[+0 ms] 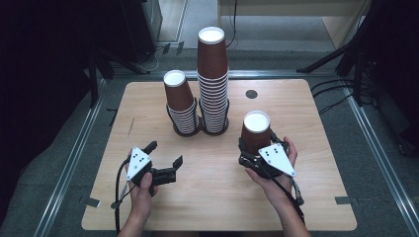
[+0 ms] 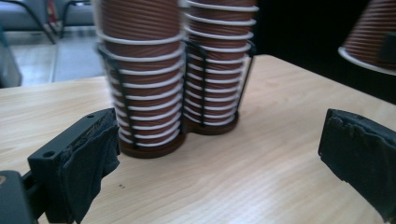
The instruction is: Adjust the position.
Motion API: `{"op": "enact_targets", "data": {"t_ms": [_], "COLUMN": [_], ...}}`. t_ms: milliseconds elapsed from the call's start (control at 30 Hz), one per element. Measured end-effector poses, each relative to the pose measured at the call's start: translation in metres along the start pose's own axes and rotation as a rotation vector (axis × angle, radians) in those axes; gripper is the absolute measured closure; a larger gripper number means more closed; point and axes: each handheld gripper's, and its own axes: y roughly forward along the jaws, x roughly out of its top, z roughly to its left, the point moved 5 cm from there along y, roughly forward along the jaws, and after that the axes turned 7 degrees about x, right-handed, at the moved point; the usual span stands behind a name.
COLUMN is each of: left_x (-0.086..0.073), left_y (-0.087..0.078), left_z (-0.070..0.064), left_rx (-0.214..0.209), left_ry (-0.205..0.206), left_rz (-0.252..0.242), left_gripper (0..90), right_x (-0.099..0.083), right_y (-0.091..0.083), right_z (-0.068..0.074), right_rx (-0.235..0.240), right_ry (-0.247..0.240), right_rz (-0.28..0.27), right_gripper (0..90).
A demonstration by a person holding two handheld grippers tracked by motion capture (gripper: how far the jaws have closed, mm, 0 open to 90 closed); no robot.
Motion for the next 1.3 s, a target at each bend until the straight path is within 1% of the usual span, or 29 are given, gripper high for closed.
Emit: {"op": "enact_targets", "data": {"t_ms": [67, 133, 167, 200, 233, 333, 433, 467, 500, 533, 633, 700, 800, 833, 967, 1000, 1067, 1100, 1133, 1233, 1300], "left_x": [0.001, 0.002, 0.003, 0.004, 0.006, 0.010, 0.012, 0.012, 0.012, 0.012, 0.013, 0.014, 0.015, 0.015, 0.015, 0.015, 0.016, 0.016, 0.016, 0.017, 0.017], "left_y": [-0.001, -0.002, -0.001, -0.002, -0.002, -0.004, -0.004, -0.004, -0.004, -0.004, -0.004, -0.004, -0.005, -0.005, -0.005, -0.005, -0.005, -0.006, -0.006, -0.006, -0.006], "left_z": [-0.006, -0.012, -0.014, -0.018, -0.022, -0.031, -0.036, -0.038, -0.038, -0.039, -0.040, -0.040, -0.041, -0.042, -0.046, -0.047, -0.049, -0.050, -0.051, -0.053, -0.056], "left_rx": [-0.023, -0.058, -0.073, -0.097, -0.115, -0.128, -0.142, -0.167, -0.180, -0.191, -0.207, -0.203, -0.203, -0.210, -0.226, -0.233, -0.239, -0.243, -0.245, -0.259, -0.263], "left_ry": [0.004, 0.001, 0.001, -0.001, 0.011, 0.035, 0.046, 0.043, 0.042, 0.041, 0.030, 0.021, 0.027, 0.027, 0.024, 0.025, 0.024, 0.022, 0.020, 0.019, 0.026], "left_rz": [-0.002, -0.005, -0.005, -0.003, -0.003, -0.005, -0.001, 0.008, 0.011, 0.012, 0.010, 0.003, -0.003, -0.003, 0.004, 0.006, 0.003, 0.000, -0.001, -0.002, 0.005], "left_gripper": [0.0, 0.0, 0.0, 0.0, 0.0, 0.0, 0.0, 0.0, 0.0, 0.0, 0.0, 0.0, 0.0, 0.0, 0.0, 0.0, 0.0, 0.0, 0.0, 0.0, 0.0], "right_x": [-0.003, -0.007, -0.008, -0.009, -0.010, -0.010, -0.012, -0.012, -0.014, -0.014, -0.016, -0.017, -0.018, -0.018, -0.020, -0.022, -0.024, -0.025, -0.026, -0.029, -0.030], "right_y": [0.001, 0.002, 0.002, 0.003, 0.003, 0.002, 0.002, 0.002, 0.002, 0.002, 0.002, 0.003, 0.003, 0.003, 0.004, 0.004, 0.005, 0.005, 0.005, 0.006, 0.007], "right_z": [0.005, 0.010, 0.011, 0.012, 0.014, 0.016, 0.019, 0.020, 0.023, 0.025, 0.031, 0.035, 0.040, 0.041, 0.048, 0.051, 0.057, 0.059, 0.063, 0.072, 0.077], "right_rx": [0.005, 0.019, 0.020, 0.023, 0.025, 0.025, 0.027, 0.032, 0.042, 0.045, 0.067, 0.075, 0.083, 0.090, 0.100, 0.109, 0.136, 0.142, 0.152, 0.171, 0.180], "right_ry": [-0.031, -0.048, -0.049, -0.051, -0.054, -0.063, -0.088, -0.094, -0.105, -0.106, -0.125, -0.143, -0.166, -0.172, -0.238, -0.248, -0.286, -0.307, -0.347, -0.410, -0.456], "right_rz": [0.009, 0.020, 0.025, 0.029, 0.031, 0.036, 0.044, 0.049, 0.058, 0.062, 0.074, 0.072, 0.075, 0.075, 0.074, 0.075, 0.068, 0.064, 0.058, 0.047, 0.034], "right_gripper": [12.2, 12.3, 12.4, 12.4, 12.5, 12.6, 12.9, 12.9, 13.0, 13.2, 13.4, 13.5, 13.5, 13.4, 13.5, 13.5, 13.4, 13.4, 13.4, 13.3, 13.2]}}
